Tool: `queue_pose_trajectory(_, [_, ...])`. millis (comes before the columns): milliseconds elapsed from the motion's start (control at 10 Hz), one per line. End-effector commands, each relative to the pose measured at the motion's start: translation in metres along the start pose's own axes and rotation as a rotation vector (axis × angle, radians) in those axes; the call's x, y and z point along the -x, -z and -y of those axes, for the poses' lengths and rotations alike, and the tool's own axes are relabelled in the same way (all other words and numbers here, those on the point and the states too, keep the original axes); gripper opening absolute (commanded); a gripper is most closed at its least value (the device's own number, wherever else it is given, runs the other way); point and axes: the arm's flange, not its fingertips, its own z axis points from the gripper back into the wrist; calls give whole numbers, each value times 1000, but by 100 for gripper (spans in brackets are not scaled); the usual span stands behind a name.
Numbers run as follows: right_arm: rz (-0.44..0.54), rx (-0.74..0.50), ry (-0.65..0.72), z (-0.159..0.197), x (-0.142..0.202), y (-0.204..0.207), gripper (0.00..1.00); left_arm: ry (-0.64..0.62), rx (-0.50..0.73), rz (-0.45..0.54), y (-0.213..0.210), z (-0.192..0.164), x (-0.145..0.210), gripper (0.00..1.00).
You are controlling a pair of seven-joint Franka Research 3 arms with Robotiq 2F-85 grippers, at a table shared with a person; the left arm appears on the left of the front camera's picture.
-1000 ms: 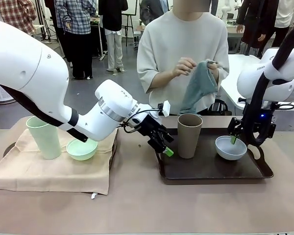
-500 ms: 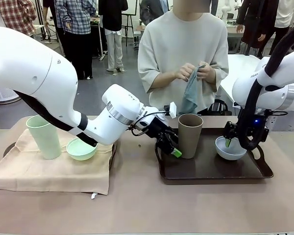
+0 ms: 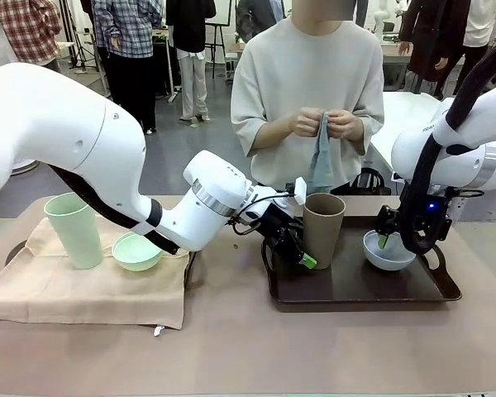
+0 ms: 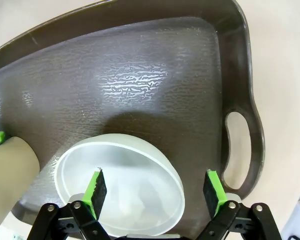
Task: Set up a tray with a mat and arrange the tableware.
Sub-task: Pick up the Picnic Bowl and Reusable plastic cup from the Handle tray in front of the human's position and hold them in the air.
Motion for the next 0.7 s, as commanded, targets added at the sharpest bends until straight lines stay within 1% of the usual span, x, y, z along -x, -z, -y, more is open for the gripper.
queue_pose_trajectory(0, [18, -35, -15, 2, 3, 6, 100, 44, -25, 37, 7, -4, -1, 100])
queue_pose_trajectory(300, [22, -53, -19, 2, 3, 7, 100, 56, -17, 69, 18, -6, -11, 100])
queue_pose_trajectory(500, [22, -59, -20, 3, 3, 7, 100, 40, -11, 78, 18, -8, -14, 100])
queue_pose_trajectory(600, [18, -48, -37, 3, 3, 8, 44, 44, -14, 87, 18, -8, -14, 42])
